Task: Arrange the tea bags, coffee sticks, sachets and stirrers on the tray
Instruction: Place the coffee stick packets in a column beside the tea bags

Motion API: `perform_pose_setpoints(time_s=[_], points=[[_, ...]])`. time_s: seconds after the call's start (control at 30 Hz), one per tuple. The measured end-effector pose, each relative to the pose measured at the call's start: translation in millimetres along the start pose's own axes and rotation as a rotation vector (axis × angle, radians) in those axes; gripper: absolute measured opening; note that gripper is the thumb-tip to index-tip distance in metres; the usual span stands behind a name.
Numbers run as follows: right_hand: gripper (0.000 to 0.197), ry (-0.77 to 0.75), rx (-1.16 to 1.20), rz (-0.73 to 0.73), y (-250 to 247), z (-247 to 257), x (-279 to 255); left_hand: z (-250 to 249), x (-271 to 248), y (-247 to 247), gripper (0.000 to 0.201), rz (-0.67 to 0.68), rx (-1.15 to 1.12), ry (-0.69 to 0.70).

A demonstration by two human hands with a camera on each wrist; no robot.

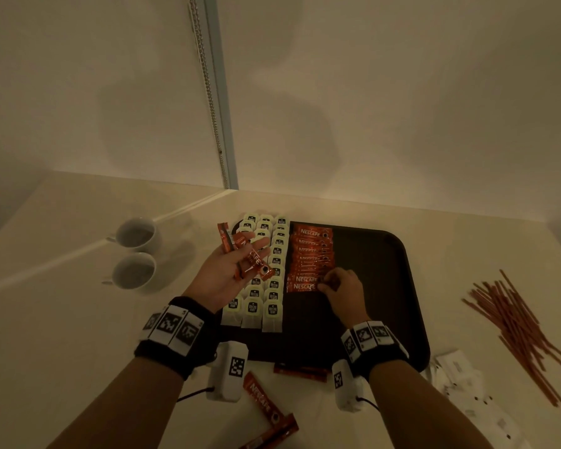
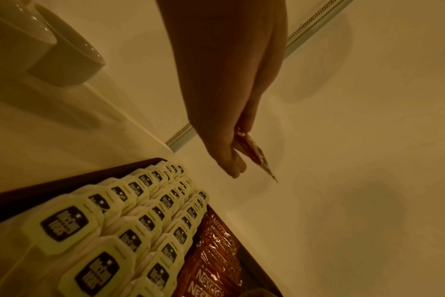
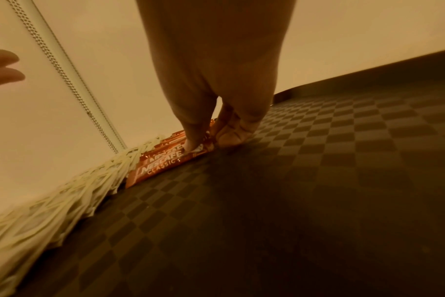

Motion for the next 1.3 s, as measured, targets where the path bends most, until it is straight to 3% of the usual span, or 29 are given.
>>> perform_pose_setpoints(time_s=[0.13,0.3,0.4,0.53,0.73,0.9,1.07,1.3], points=[[0.013,-0.109,0.116,-0.061,-14.7,33.3,-8.1,3.8,3.0,3.4,0.018,0.009,-0.025,0.021],[0.023,-0.295,0.557,0.333,-12.2,130.8,-39.8,6.2,11.3,17.5,0.015,0.078,-0.019,0.078],[0.021,-0.355,0.55,0.247,-23.9,149.9,-41.5,3.9,11.3,20.2,0.025,0.075,-0.018,0.106],[0.016,-0.371,0.555,0.192,-42.8,150.2,-36.9,-1.2,4.4,5.4,0.012,-0.064,0.086,0.079],[0.023,-0.319,0.707,0.148,-65.9,156.5,-41.6,1.5,-1.8,9.8,0.009,0.0,0.179,0.02],[0.002,-0.385,0.56,0.141,-70.7,163.2,-48.7,-10.3,-6.6,22.4,0.018,0.037,0.287,0.131],[0.005,-0.501,0.379,0.078,-86.1,182.0,-52.2,-12.3,-6.9,27.7,0.014,0.011,0.246,0.151],[0.007,-0.514,0.407,0.093,-87.8,179.0,-51.2,-28.0,-9.9,35.7,0.011,0.006,0.374,0.265]])
Point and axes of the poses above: each hand's wrist, its own x-axis towards the middle knuckle, its own y-axis out of the palm, z = x × y, the point moved 8 cm from there along x, towards the middle knuckle, and after that the axes turned 4 degrees about z, right-handed, at the moved point
